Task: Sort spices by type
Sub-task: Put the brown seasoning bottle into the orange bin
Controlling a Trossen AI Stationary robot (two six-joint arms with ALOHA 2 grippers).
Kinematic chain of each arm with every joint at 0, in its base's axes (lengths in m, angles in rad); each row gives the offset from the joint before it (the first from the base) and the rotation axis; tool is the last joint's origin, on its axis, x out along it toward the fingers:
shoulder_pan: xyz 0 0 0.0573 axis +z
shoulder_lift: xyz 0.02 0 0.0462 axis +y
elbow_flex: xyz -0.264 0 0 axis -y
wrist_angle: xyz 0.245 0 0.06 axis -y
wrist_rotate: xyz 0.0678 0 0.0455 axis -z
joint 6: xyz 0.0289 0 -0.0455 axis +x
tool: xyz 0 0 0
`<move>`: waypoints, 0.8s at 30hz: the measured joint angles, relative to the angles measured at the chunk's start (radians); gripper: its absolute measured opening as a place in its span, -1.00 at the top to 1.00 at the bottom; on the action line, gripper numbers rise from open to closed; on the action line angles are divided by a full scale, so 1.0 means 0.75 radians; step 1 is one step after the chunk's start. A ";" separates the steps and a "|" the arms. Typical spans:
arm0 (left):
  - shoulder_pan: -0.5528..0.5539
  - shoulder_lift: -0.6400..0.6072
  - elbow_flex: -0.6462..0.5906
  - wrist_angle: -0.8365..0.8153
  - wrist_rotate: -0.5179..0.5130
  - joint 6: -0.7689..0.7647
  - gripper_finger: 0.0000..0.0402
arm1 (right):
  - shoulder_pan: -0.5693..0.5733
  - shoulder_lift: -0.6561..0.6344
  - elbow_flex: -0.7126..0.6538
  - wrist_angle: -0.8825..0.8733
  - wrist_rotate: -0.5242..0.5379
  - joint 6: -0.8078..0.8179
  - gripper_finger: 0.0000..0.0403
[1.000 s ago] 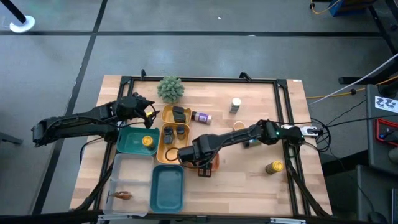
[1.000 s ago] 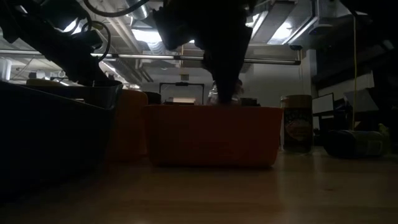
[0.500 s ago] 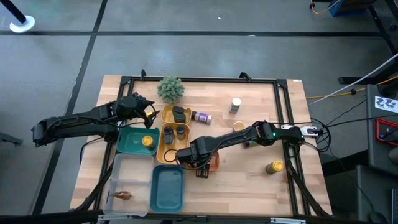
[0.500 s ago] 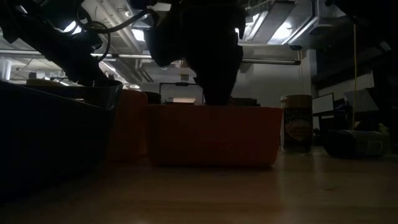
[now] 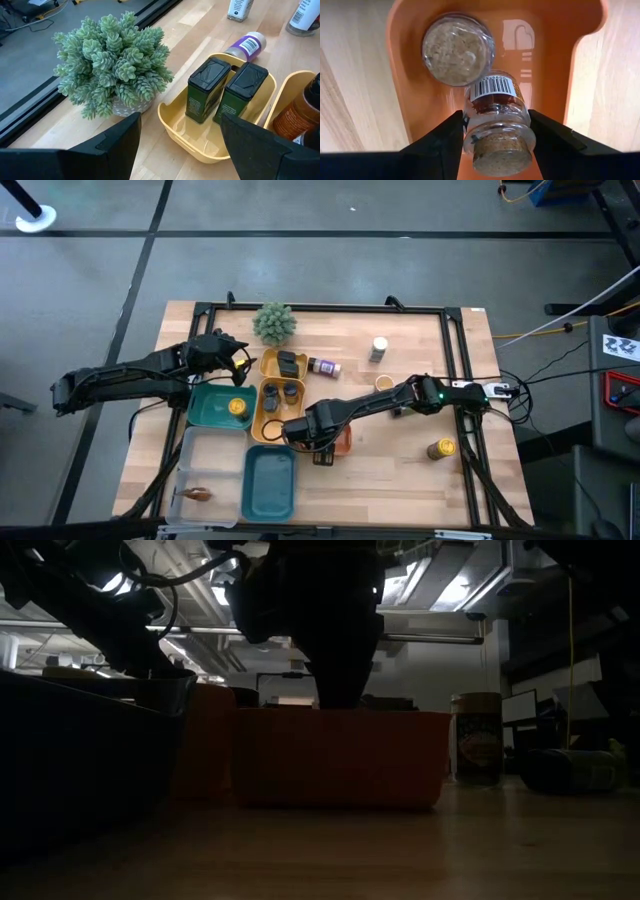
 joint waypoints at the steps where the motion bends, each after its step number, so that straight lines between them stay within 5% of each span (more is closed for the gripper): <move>1: 0.000 0.000 0.000 0.000 0.000 0.000 -0.31 | 0.000 0.000 0.000 0.000 0.000 0.000 0.02; 24: 0.000 0.000 0.000 0.000 0.000 0.000 -0.31 | 0.000 0.000 0.000 -0.004 0.082 0.000 0.02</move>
